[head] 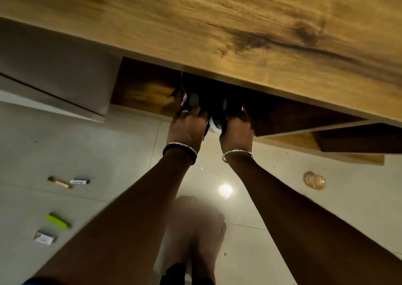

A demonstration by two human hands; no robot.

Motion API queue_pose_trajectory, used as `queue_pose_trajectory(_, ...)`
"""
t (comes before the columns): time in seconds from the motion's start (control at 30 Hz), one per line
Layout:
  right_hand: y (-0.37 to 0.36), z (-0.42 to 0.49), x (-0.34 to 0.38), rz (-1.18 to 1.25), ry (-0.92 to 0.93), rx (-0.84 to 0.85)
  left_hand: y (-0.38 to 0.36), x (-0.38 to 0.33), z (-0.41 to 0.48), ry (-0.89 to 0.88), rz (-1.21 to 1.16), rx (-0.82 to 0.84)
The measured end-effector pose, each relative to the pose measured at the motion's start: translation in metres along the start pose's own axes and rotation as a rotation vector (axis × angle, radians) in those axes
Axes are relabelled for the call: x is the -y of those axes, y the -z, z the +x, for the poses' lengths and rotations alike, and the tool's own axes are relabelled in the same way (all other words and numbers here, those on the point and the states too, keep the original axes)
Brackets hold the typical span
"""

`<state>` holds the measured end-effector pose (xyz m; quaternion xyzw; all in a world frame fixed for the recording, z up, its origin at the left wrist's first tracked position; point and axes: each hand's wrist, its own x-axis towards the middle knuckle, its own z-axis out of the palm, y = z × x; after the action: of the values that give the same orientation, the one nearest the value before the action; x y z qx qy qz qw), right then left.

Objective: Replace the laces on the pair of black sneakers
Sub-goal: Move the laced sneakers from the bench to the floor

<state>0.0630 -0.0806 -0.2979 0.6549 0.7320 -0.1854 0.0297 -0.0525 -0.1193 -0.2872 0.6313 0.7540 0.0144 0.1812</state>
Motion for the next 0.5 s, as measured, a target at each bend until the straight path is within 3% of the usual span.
queue_pose_trajectory(0.27,0.019,0.030,0.010,0.007,-0.021,0.042,0.015,0.000,0.018,0.029,-0.134,0.126)
queue_pose_trajectory(0.5,0.030,-0.038,0.012,0.130,-0.047,0.123,0.033,0.017,-0.053,0.191,-0.319,0.125)
